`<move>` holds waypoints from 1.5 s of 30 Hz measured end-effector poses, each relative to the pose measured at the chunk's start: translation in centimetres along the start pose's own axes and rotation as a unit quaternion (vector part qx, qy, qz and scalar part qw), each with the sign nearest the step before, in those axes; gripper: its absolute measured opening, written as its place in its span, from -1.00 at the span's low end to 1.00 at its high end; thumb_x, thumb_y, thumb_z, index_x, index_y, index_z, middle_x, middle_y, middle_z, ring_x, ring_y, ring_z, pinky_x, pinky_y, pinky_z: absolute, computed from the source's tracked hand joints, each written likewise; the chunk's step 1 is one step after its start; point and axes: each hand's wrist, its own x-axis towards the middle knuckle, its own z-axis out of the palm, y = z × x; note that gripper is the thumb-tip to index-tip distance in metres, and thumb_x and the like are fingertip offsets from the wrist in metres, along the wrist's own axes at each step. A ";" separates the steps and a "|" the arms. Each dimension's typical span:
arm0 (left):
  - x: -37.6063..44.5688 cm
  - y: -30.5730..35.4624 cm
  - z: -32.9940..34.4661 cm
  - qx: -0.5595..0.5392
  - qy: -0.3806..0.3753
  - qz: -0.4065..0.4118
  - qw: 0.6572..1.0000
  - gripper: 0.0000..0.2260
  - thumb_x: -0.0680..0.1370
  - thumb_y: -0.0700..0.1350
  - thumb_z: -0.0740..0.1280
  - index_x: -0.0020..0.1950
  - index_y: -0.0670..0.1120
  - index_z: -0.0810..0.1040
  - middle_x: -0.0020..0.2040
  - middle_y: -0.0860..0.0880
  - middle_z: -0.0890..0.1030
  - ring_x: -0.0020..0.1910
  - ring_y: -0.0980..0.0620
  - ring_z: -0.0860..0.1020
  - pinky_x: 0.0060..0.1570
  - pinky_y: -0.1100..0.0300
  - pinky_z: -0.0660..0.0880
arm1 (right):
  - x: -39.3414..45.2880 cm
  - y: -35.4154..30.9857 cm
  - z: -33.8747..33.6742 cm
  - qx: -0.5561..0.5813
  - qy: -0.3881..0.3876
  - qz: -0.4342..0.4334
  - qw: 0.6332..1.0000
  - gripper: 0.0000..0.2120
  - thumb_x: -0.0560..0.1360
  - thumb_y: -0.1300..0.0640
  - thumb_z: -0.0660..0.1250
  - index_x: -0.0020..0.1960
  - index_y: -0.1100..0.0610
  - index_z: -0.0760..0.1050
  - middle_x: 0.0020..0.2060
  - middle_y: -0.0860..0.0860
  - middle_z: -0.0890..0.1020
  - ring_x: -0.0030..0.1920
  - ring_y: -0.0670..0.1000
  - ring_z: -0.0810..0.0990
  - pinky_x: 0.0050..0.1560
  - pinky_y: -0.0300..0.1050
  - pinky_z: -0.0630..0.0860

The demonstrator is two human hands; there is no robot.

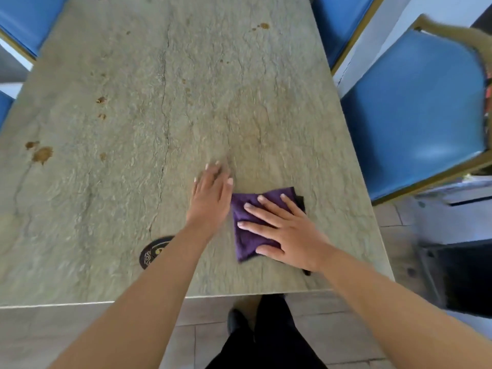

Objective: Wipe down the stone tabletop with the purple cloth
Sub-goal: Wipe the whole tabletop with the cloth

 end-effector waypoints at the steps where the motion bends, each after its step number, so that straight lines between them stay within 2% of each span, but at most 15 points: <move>1: -1.2 0.1 0.4 0.026 -0.005 0.007 1.000 -0.57 0.67 0.05 -0.03 0.52 -0.02 0.26 0.57 0.01 0.10 0.56 0.00 -0.01 0.53 0.02 -0.13 | -1.4 1.1 -0.1 -0.007 0.000 0.030 1.000 -0.49 0.58 -0.26 0.02 0.50 -0.24 0.07 0.54 -0.14 0.06 0.55 0.01 -0.01 0.50 0.19 -0.03; 3: -2.9 0.1 1.0 0.069 -0.025 0.009 0.997 -0.53 0.67 0.08 -0.07 0.57 0.01 0.09 0.59 0.05 -0.06 0.56 0.07 -0.17 0.50 0.09 -0.27 | -3.0 3.0 -0.4 -0.004 -0.001 0.174 0.985 -0.47 0.56 -0.29 -0.06 0.51 -0.25 0.00 0.54 -0.10 0.07 0.54 0.04 0.03 0.49 0.22 0.00; 7: -3.3 -0.5 1.4 0.137 -0.059 0.028 0.988 -0.51 0.66 0.09 -0.15 0.58 0.03 -0.12 0.58 0.06 -0.24 0.53 0.08 -0.31 0.47 0.11 -0.37 | -0.5 1.2 -0.9 0.040 -0.019 0.440 0.897 -0.45 0.57 -0.27 -0.21 0.51 -0.21 -0.24 0.55 -0.08 -0.19 0.54 0.09 -0.25 0.44 0.30 -0.25; 9: -3.1 -0.6 1.2 0.137 -0.068 0.035 0.988 -0.52 0.66 0.08 -0.19 0.58 0.02 -0.09 0.58 0.03 -0.22 0.54 0.06 -0.29 0.48 0.10 -0.35 | 1.1 -2.8 -0.5 0.046 -0.020 0.407 0.912 -0.44 0.57 -0.26 -0.18 0.52 -0.19 -0.25 0.55 -0.06 -0.22 0.52 0.13 -0.30 0.42 0.35 -0.29; 12: -3.2 -0.9 0.9 0.127 -0.070 0.054 0.988 -0.45 0.59 0.12 -0.25 0.58 0.00 -0.05 0.59 0.01 -0.18 0.55 0.04 -0.26 0.50 0.08 -0.31 | -0.2 -8.7 0.4 0.030 0.006 0.229 0.973 -0.45 0.56 -0.28 -0.07 0.52 -0.21 0.00 0.56 -0.05 0.03 0.54 0.15 -0.08 0.43 0.40 -0.05; 16: -3.2 -1.3 1.3 0.171 -0.067 0.064 0.981 -0.46 0.62 0.12 -0.22 0.58 -0.01 -0.09 0.58 0.00 -0.22 0.54 0.03 -0.29 0.50 0.05 -0.31 | -5.9 -6.1 0.8 0.008 -0.006 0.054 0.998 -0.52 0.59 -0.22 0.02 0.49 -0.26 0.07 0.54 -0.15 0.09 0.55 0.03 0.00 0.49 0.24 -0.02; 21: -3.3 -0.9 1.6 0.226 -0.075 0.048 0.970 -0.48 0.64 0.11 -0.17 0.57 -0.01 -0.21 0.56 0.00 -0.32 0.52 0.01 -0.36 0.49 0.03 -0.34 | -9.8 1.5 -0.1 0.071 -0.017 0.301 0.951 -0.51 0.55 -0.25 -0.20 0.46 -0.34 -0.18 0.52 -0.21 -0.11 0.53 -0.05 -0.23 0.50 0.23 -0.08; 24: -3.5 -0.8 1.8 0.246 -0.073 0.052 0.965 -0.45 0.63 0.14 -0.19 0.57 -0.01 -0.24 0.55 -0.02 -0.34 0.51 -0.01 -0.38 0.49 0.00 -0.33 | -7.1 0.5 -0.9 0.067 -0.024 0.406 0.911 -0.51 0.61 -0.18 -0.14 0.50 -0.26 -0.19 0.54 -0.13 -0.15 0.54 0.05 -0.22 0.46 0.27 -0.20; 26: -3.4 -0.7 1.9 0.244 -0.069 0.050 0.966 -0.45 0.63 0.14 -0.17 0.57 0.00 -0.23 0.56 -0.01 -0.33 0.51 -0.01 -0.37 0.49 0.00 -0.32 | -4.6 -2.6 -1.0 0.056 -0.036 0.387 0.920 -0.50 0.60 -0.18 -0.16 0.51 -0.23 -0.18 0.55 -0.11 -0.17 0.54 0.10 -0.24 0.44 0.33 -0.21; 29: -3.5 -0.4 2.0 0.228 -0.051 0.036 0.972 -0.46 0.63 0.12 -0.12 0.59 0.02 -0.15 0.58 0.02 -0.27 0.53 0.00 -0.31 0.50 -0.02 -0.28 | -3.8 -8.1 0.0 0.059 -0.034 0.239 0.969 -0.49 0.55 -0.21 -0.14 0.50 -0.26 -0.04 0.55 -0.12 -0.05 0.55 0.11 -0.15 0.44 0.36 -0.15; 33: -4.0 0.9 2.8 0.209 -0.020 0.008 0.978 -0.46 0.63 0.14 -0.04 0.58 0.02 -0.05 0.59 0.02 -0.20 0.55 -0.03 -0.24 0.49 -0.15 -0.26 | -8.6 -7.0 0.7 0.055 -0.016 0.107 0.993 -0.54 0.57 -0.22 -0.02 0.47 -0.30 0.08 0.53 -0.18 0.07 0.55 0.02 -0.03 0.47 0.19 -0.15; 37: -5.1 2.2 4.6 0.257 -0.038 0.033 0.965 -0.43 0.61 0.21 -0.15 0.58 0.06 -0.18 0.58 0.07 -0.21 0.54 -0.08 -0.29 0.42 -0.33 -0.26 | -11.2 -0.7 -0.2 0.056 -0.034 0.286 0.956 -0.48 0.51 -0.35 -0.29 0.45 -0.37 -0.21 0.53 -0.20 -0.16 0.53 -0.01 -0.25 0.48 0.26 -0.15; 41: -5.4 2.3 5.2 0.287 -0.018 0.026 0.958 -0.42 0.60 0.20 -0.21 0.57 0.04 -0.20 0.59 0.05 -0.21 0.54 -0.10 -0.28 0.42 -0.34 -0.23 | -7.9 0.0 -0.7 0.061 -0.051 0.431 0.899 -0.47 0.56 -0.28 -0.25 0.49 -0.27 -0.30 0.53 -0.10 -0.26 0.52 0.08 -0.33 0.43 0.35 -0.29; 43: -5.3 2.4 5.2 0.280 -0.015 0.024 0.960 -0.42 0.59 0.20 -0.20 0.58 0.04 -0.17 0.59 0.05 -0.18 0.54 -0.10 -0.27 0.42 -0.34 -0.23 | -6.7 -2.1 -0.6 0.055 -0.058 0.434 0.897 -0.44 0.55 -0.29 -0.26 0.49 -0.22 -0.34 0.53 -0.08 -0.30 0.50 0.13 -0.37 0.40 0.38 -0.32; 45: -5.4 2.6 5.3 0.273 -0.010 0.026 0.962 -0.43 0.60 0.19 -0.17 0.58 0.04 -0.14 0.59 0.05 -0.16 0.55 -0.09 -0.26 0.42 -0.33 -0.23 | -7.1 -4.7 0.0 0.028 -0.048 0.370 0.927 -0.44 0.54 -0.30 -0.27 0.50 -0.22 -0.32 0.54 -0.06 -0.26 0.51 0.16 -0.34 0.39 0.42 -0.27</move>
